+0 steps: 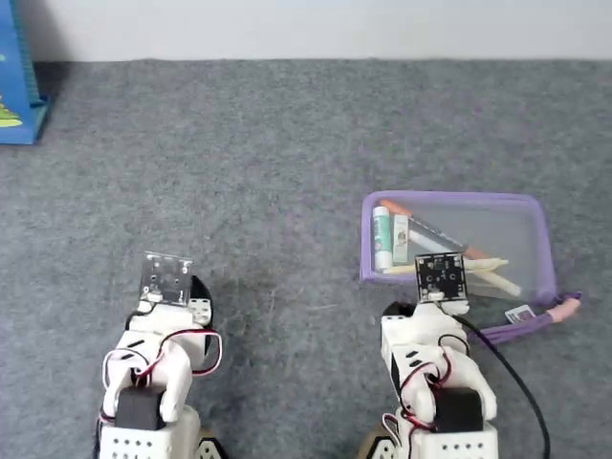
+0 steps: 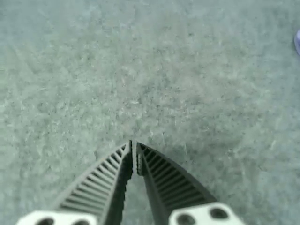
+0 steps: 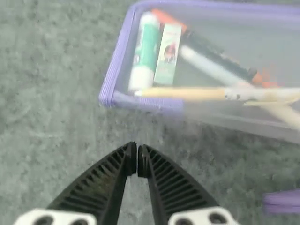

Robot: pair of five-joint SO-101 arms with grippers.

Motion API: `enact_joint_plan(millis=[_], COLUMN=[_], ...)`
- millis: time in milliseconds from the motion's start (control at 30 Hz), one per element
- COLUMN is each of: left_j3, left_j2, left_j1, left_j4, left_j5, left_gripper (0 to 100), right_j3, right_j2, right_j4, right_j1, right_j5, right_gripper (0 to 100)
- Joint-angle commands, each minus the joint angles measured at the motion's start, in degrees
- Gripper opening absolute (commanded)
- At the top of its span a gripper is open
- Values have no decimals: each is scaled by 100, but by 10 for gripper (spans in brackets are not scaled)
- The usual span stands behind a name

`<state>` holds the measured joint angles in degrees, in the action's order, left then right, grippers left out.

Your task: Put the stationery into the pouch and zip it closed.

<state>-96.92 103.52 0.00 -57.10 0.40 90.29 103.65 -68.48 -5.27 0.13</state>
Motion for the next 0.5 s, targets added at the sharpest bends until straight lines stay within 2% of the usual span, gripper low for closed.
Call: enact_joint_plan(millis=[0, 100, 467], left_j3=[48, 48, 48], left_j2=[88, 88, 88], left_j1=[26, 0, 0], left_j4=[176, 167, -730], left_j5=[-53, -44, -53], left_gripper=[13, 13, 13], right_j3=[220, 633, 615], right_j2=[40, 13, 31], right_j4=[101, 435, -4], right_j1=[40, 40, 75], right_j5=[-70, -70, -35], right_gripper=[8, 9, 9])
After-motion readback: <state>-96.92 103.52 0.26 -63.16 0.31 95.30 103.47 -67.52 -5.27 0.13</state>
